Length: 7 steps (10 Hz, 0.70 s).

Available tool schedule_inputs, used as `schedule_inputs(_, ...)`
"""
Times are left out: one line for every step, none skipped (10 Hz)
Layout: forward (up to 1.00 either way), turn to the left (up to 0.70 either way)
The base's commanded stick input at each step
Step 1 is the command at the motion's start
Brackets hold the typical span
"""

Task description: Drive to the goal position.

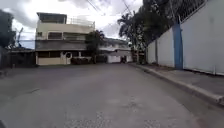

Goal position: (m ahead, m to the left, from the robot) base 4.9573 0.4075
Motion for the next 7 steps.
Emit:
schedule_inputs(1.00,-0.15)
schedule_inputs(1.00,-0.17)
schedule_inputs(1.00,-0.17)
schedule_inputs(1.00,-0.17)
schedule_inputs(1.00,-0.17)
schedule_inputs(1.00,-0.17)
schedule_inputs(1.00,-0.17)
